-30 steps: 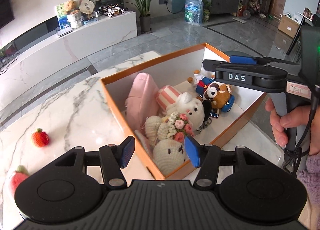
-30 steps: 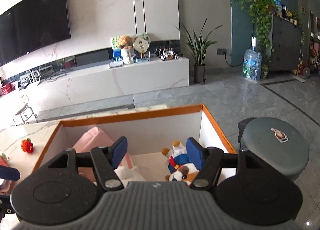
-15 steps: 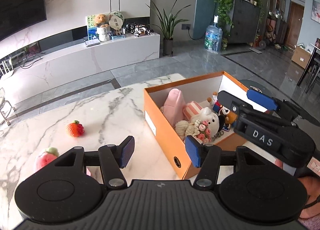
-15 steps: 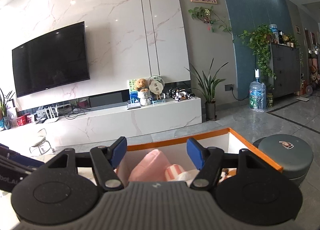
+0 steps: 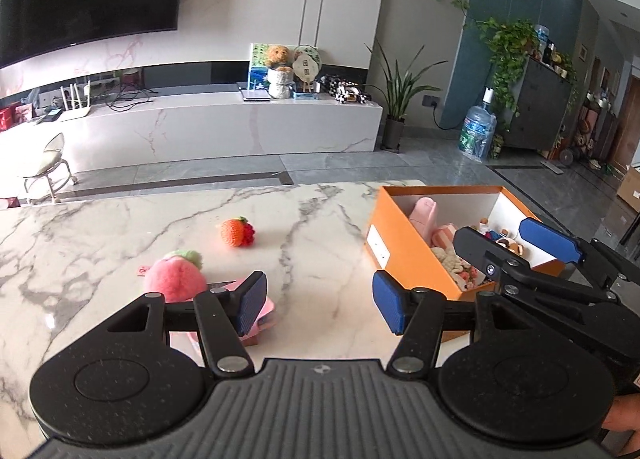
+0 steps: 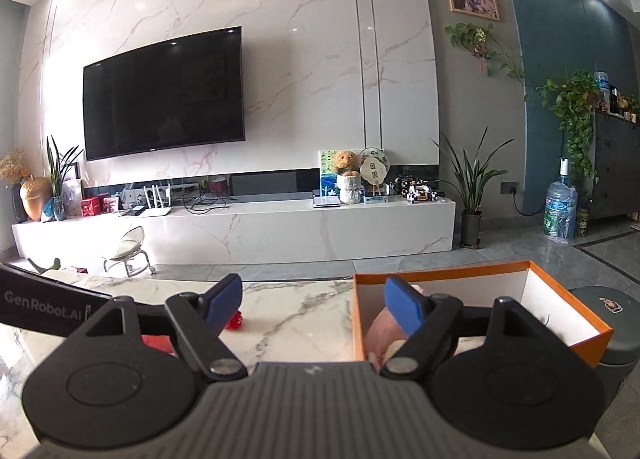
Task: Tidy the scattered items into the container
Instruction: 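Move both grippers back to the pink peach ball and orange strawberry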
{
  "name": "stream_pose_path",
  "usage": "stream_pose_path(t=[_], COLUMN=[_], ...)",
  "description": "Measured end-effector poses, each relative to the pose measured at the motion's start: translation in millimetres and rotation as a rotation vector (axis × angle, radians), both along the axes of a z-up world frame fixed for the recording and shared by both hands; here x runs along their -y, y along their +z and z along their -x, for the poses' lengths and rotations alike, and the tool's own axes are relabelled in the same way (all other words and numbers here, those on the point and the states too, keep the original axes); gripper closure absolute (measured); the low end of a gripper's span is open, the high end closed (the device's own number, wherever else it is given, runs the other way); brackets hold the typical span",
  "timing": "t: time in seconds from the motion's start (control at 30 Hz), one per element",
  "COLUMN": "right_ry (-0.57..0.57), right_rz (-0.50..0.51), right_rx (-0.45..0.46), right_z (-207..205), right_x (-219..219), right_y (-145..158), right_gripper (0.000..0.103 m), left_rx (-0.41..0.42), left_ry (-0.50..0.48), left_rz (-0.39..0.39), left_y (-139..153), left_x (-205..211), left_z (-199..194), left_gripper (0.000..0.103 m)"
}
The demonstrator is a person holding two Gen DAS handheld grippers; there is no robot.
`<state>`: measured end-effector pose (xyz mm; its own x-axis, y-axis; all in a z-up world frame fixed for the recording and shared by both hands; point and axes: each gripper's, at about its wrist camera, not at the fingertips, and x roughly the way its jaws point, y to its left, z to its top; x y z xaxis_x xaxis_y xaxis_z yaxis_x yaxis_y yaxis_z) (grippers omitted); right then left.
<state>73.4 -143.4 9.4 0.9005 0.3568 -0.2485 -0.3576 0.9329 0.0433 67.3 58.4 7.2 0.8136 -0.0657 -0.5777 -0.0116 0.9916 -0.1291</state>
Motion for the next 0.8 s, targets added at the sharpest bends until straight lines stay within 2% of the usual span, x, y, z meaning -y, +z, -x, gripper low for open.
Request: stream_pose_path(t=[0.2, 0.47, 0.57, 0.8], right_ry=[0.049, 0.108, 0.116, 0.125], right_rz=[0.074, 0.126, 0.145, 0.186], right_rx=[0.020, 0.023, 0.010, -0.044], right_z=[17.9, 33.6, 36.2, 27.6], right_x=[-37.2, -78.7, -89.8, -113.1], right_y=[-7.7, -21.9, -29.2, -48.4], right_gripper=[0.022, 0.022, 0.019, 0.018], left_rx=[0.024, 0.074, 0.070, 0.082], left_ry=[0.060, 0.126, 0.150, 0.176], left_rz=[0.038, 0.045, 0.052, 0.057], left_y=[-11.2, -35.5, -43.9, -64.6], left_x=[-33.6, -66.7, -77.0, -93.7], left_z=[17.8, 33.8, 34.3, 33.9], left_gripper=[0.033, 0.033, 0.033, 0.033])
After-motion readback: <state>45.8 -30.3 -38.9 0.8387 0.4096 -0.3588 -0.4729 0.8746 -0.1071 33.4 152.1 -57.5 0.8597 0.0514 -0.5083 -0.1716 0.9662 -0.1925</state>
